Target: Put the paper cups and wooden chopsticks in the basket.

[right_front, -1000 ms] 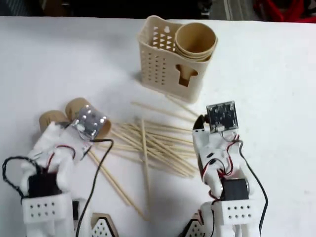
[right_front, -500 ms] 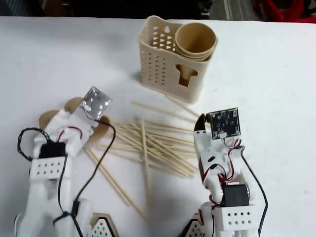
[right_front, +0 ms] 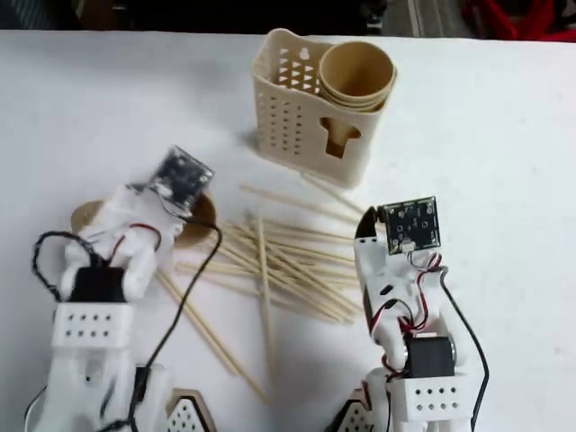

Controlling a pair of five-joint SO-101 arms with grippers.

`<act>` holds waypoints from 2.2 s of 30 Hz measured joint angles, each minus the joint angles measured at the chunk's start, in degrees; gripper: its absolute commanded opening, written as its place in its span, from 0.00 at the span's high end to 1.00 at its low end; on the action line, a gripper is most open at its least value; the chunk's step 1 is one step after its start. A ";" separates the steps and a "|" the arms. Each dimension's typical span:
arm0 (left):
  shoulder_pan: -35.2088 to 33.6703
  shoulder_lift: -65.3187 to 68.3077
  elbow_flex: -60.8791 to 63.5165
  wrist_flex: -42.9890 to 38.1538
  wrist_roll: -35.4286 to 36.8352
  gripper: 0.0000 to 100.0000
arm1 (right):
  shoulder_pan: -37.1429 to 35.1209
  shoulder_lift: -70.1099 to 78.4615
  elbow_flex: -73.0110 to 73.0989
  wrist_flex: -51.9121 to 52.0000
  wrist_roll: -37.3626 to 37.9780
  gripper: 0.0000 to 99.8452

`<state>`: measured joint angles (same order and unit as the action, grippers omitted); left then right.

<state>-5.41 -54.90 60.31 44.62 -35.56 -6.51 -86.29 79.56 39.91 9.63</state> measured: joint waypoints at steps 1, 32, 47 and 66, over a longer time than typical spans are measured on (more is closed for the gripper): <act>0.00 -1.41 -1.85 1.41 1.41 0.98 | 0.35 0.00 0.00 0.00 0.00 0.97; 27.08 40.35 -74.20 12.22 10.64 0.98 | 2.64 0.00 0.00 0.00 0.00 0.97; 28.04 69.63 -103.38 22.51 10.64 0.96 | 2.64 0.00 0.00 0.00 0.00 0.97; 27.60 87.91 -123.52 15.65 22.95 0.82 | 2.64 0.00 0.00 0.00 0.00 0.97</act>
<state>22.20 33.01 -63.21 60.26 -12.62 -3.87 -86.29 79.56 39.91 9.63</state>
